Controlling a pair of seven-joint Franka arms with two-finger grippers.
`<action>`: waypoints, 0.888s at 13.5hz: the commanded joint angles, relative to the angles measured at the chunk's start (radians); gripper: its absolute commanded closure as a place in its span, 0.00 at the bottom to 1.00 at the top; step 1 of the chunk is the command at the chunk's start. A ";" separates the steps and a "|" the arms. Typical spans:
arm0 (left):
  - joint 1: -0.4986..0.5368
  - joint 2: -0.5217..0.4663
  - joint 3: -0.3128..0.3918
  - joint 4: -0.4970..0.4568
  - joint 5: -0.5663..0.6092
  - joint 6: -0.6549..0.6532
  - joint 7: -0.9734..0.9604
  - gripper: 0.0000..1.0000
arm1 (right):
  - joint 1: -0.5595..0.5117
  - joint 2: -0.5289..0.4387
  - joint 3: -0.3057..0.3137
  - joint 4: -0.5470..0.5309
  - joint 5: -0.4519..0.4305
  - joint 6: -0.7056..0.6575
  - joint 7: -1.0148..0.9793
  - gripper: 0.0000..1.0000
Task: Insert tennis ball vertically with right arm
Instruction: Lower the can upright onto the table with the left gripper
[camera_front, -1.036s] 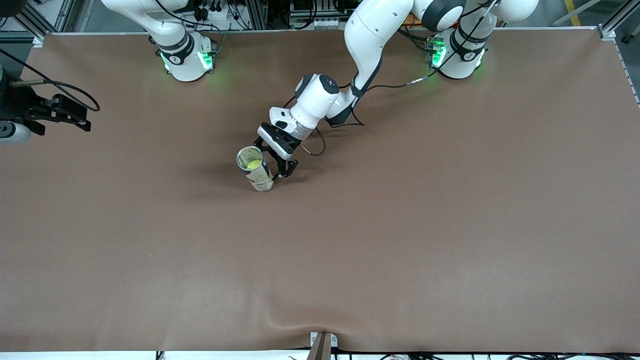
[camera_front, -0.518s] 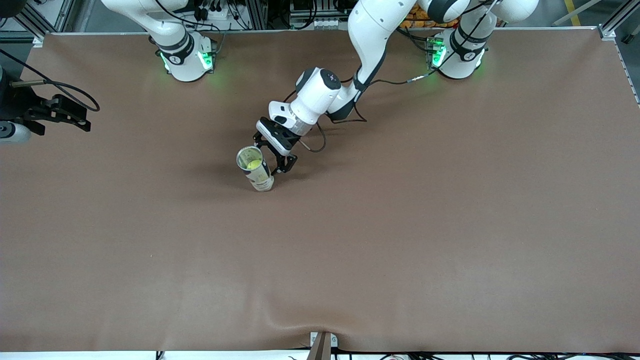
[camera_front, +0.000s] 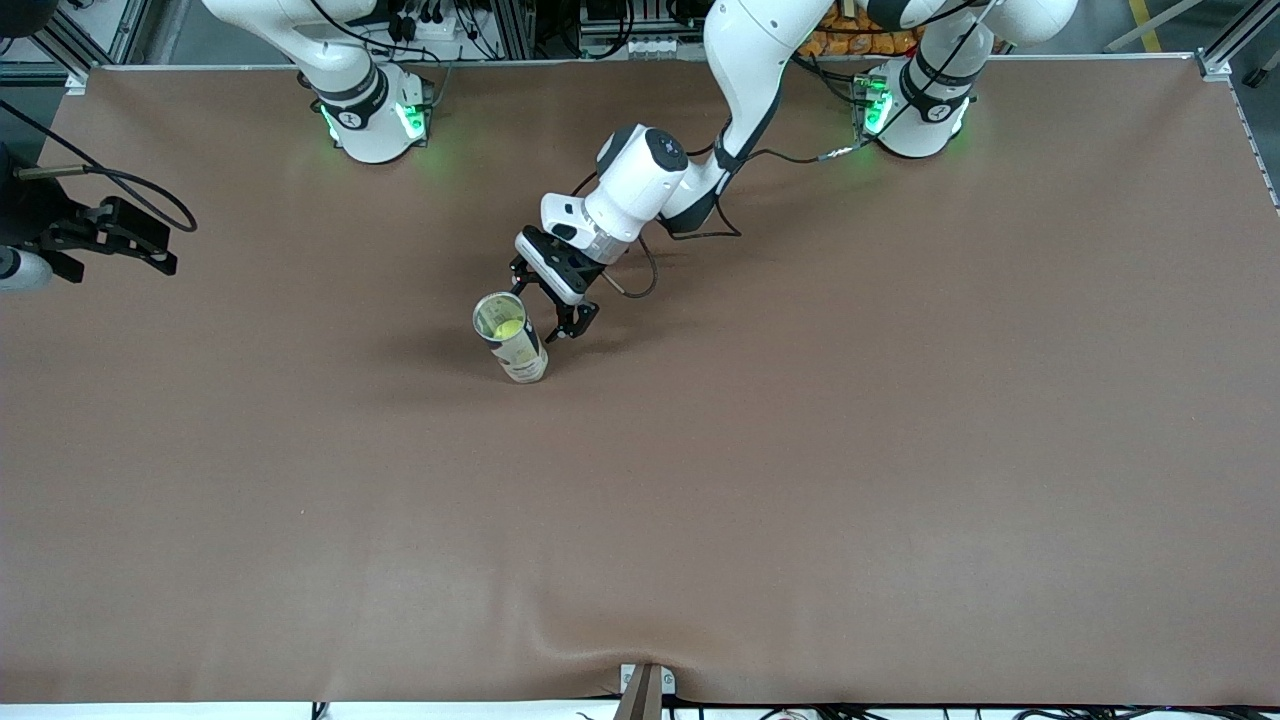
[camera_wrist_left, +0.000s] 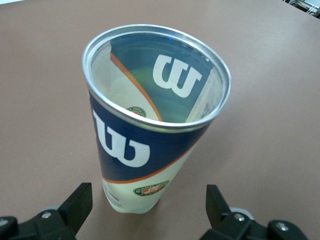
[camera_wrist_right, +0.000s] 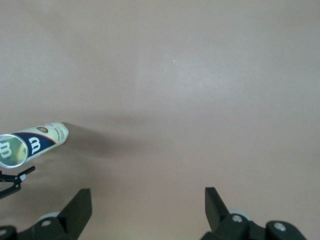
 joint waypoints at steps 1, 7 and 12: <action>0.007 -0.079 0.017 -0.076 -0.028 -0.059 0.005 0.00 | -0.008 -0.021 0.014 -0.023 -0.015 0.018 0.008 0.00; 0.007 -0.171 0.061 -0.169 -0.027 -0.169 0.005 0.00 | -0.008 -0.021 0.014 -0.023 -0.015 0.013 0.007 0.00; 0.007 -0.240 0.124 -0.231 -0.027 -0.295 0.005 0.00 | -0.010 -0.021 0.014 -0.023 -0.014 0.008 0.002 0.00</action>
